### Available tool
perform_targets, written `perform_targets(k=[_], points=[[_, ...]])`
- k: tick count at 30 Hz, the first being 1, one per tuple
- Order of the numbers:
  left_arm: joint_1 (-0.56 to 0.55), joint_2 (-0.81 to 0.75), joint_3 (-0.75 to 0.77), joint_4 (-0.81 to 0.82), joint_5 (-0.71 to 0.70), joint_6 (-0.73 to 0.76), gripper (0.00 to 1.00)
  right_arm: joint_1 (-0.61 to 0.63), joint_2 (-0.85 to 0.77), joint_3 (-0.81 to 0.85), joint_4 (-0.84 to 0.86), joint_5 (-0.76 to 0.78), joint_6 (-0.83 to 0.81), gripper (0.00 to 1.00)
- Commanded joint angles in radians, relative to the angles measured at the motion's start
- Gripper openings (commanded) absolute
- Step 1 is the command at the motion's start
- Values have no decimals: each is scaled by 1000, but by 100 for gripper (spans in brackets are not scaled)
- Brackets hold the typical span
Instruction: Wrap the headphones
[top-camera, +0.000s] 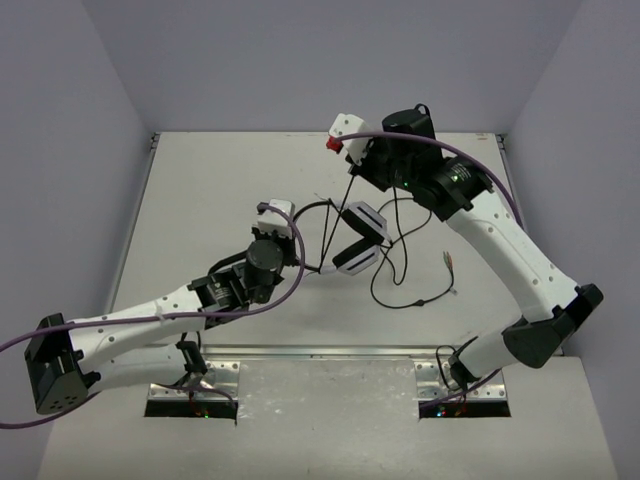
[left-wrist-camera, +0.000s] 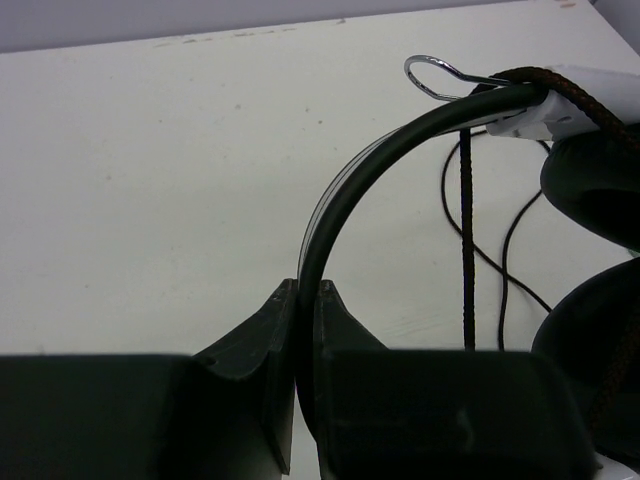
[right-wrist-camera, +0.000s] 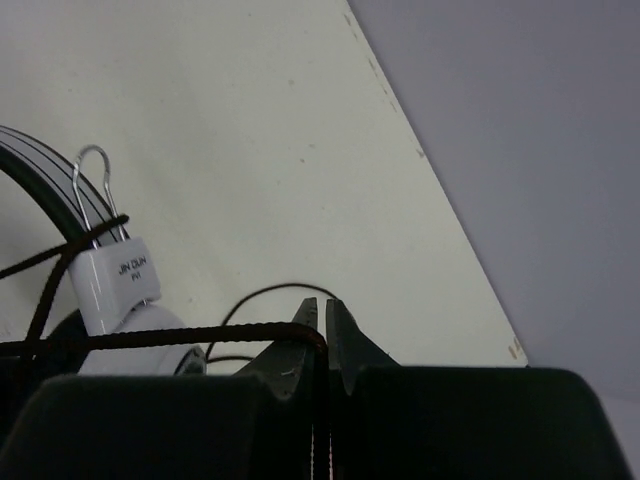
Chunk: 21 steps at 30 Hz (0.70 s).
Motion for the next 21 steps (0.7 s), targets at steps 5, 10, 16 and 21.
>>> perform_targets(k=[5, 10, 16, 21], points=[[-17, -75, -32, 30, 255, 74, 0, -22, -19, 36, 236, -174, -69, 1], [-35, -101, -40, 41, 288, 87, 0, -25, -10, 7, 295, -151, -69, 1], [-45, -156, -57, 50, 274, 87, 0, -57, 38, 19, 297, -151, -29, 1], [-51, -205, -66, 61, 247, 83, 0, -108, 24, -33, 315, -158, 8, 1]])
